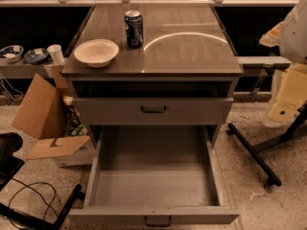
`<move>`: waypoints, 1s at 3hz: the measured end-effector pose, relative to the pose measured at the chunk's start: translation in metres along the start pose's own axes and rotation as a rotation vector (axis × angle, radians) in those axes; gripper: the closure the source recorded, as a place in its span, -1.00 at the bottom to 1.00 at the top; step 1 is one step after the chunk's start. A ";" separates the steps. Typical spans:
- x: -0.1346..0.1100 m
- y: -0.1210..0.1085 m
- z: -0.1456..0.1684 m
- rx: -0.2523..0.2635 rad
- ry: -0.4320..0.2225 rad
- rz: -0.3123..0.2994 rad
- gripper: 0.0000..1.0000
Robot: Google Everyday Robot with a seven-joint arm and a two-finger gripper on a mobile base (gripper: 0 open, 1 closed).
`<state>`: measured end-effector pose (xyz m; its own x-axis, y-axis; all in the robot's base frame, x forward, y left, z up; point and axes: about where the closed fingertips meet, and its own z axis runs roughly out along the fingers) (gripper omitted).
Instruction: Place pepsi can into middle drawer
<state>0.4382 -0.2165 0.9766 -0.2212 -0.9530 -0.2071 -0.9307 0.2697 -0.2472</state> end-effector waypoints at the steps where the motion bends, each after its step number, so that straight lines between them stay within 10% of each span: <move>1: 0.000 0.000 0.000 0.000 0.000 0.000 -1.00; 3: -0.029 -0.068 0.023 0.088 -0.201 -0.043 -1.00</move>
Offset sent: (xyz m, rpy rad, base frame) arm 0.0499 0.0117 -0.0104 0.1040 -0.1033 0.0605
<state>0.5145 -0.2042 0.9771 -0.1116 -0.9194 -0.3771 -0.9070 0.2493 -0.3395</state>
